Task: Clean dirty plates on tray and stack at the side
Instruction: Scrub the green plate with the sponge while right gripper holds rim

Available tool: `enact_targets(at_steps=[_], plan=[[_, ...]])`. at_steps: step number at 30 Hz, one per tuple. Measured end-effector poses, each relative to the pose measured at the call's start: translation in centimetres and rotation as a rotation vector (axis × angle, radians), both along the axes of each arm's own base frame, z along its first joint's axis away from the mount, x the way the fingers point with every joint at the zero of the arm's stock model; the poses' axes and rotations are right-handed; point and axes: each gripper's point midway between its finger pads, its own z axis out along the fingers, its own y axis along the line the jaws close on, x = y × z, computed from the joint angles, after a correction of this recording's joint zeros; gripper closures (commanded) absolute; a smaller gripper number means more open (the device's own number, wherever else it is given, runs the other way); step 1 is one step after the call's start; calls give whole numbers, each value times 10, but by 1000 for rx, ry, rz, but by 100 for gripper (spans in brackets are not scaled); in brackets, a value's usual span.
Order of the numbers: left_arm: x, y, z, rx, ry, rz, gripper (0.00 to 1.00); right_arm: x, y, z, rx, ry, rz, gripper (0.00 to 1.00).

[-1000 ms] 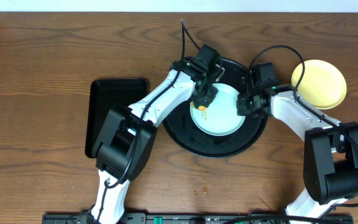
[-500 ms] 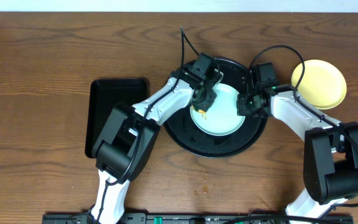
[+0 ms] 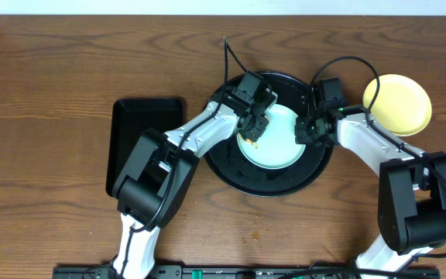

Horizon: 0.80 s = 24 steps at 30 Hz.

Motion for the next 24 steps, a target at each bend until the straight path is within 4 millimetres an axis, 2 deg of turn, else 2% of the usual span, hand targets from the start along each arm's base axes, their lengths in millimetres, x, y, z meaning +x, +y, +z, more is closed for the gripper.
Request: enact_targets(at_steps=[24], plan=[[-20, 2, -3, -67, 38, -25, 93, 0, 0, 0, 0, -1, 0, 99]])
